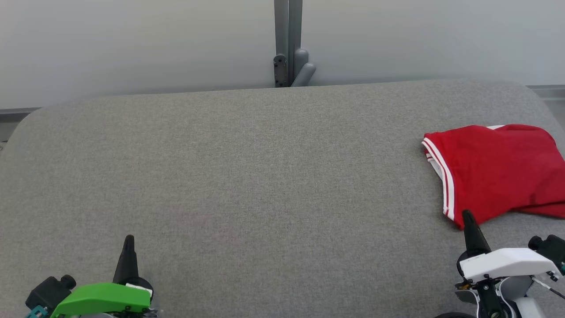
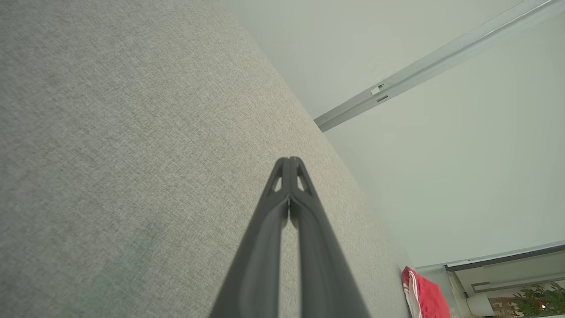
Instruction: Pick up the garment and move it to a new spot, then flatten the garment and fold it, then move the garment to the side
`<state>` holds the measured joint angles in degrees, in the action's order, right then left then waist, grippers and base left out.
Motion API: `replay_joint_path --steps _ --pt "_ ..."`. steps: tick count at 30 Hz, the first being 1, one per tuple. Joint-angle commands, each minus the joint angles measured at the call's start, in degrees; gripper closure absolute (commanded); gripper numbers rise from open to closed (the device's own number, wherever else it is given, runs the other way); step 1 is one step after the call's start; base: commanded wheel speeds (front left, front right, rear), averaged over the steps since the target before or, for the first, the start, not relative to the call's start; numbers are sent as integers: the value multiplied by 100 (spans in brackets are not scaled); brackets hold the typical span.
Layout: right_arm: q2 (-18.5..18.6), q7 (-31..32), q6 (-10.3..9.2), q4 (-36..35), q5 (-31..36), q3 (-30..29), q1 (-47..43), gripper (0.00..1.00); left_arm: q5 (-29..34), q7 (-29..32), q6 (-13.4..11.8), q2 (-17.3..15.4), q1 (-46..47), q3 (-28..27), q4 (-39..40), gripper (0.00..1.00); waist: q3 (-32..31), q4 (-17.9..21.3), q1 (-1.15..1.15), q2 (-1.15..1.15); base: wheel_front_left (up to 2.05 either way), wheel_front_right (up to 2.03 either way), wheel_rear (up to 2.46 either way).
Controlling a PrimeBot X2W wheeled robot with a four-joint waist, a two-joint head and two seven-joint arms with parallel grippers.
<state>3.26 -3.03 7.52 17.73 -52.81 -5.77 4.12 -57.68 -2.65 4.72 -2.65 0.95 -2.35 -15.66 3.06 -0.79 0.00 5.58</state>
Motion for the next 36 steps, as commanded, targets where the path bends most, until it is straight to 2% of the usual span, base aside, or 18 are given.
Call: replay_joint_path --steps 1,36 --pt "29 37 -2 -29 -160 -21 140 100 -150 29 -16 -34 168 -54 65 100 3 1 0 0 0 0 0" --pt "12 532 -1 117 -2232 -45 558 100 -1963 550 -124 -49 631 -314 165 100 113 40 0 0 0 0 0"
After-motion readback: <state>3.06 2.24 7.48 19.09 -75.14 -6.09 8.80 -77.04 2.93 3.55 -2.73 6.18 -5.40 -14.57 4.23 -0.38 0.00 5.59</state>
